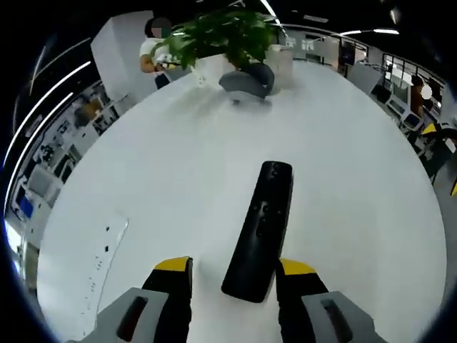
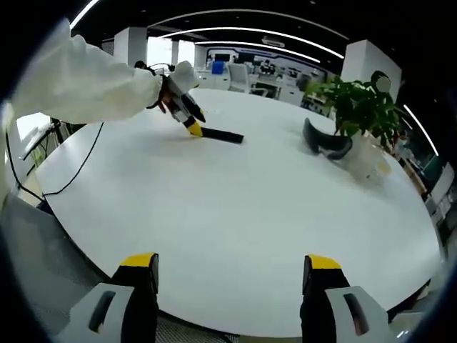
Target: Press the specified remote control buttons in sequence, fully releasing each button before pressing the next.
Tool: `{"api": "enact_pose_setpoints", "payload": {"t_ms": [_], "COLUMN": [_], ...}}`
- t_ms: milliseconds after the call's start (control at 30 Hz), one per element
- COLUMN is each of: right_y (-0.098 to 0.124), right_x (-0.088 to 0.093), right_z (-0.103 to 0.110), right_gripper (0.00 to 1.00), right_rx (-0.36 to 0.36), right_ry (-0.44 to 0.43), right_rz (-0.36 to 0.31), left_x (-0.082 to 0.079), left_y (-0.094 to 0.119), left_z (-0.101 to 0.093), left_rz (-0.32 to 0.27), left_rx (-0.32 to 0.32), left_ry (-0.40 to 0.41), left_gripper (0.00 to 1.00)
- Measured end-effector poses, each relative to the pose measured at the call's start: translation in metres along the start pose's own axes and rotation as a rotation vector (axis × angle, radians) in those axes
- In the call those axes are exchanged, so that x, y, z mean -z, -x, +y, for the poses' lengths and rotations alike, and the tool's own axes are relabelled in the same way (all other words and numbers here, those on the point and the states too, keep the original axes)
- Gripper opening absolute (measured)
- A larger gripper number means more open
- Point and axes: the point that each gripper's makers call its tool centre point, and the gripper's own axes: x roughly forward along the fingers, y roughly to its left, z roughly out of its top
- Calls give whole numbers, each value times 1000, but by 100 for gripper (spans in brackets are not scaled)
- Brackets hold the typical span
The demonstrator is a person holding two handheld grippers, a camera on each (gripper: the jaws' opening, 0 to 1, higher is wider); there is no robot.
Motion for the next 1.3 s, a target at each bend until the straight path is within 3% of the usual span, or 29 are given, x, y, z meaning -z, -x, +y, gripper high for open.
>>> {"api": "enact_pose_setpoints", "payload": {"t_ms": [100,300,633,900,1300], "right_y": [1,2,3,5,9], "right_x": [0,0,-2,-5,-13], "right_z": [-3,-4,-5,-1,5], "right_gripper": [83,85,87,88,91], "right_rx": [11,23,24,13,-6], "right_ry": [-2,5,-10,-7,-18], "right_rz": [-8,-15,-33,-62,-115], "left_x": [-1,-4,-6,14,64], "left_y": [2,15,66,114,184], "left_z": [-4,-16,-44,-71,-114], "left_rz": [-37,-134,-269,-302,-358], "left_rx": [-45,-51,-55,-77,-183], "left_ry": [102,276,371,433,545], "left_gripper": [59,62,78,84,84]}}
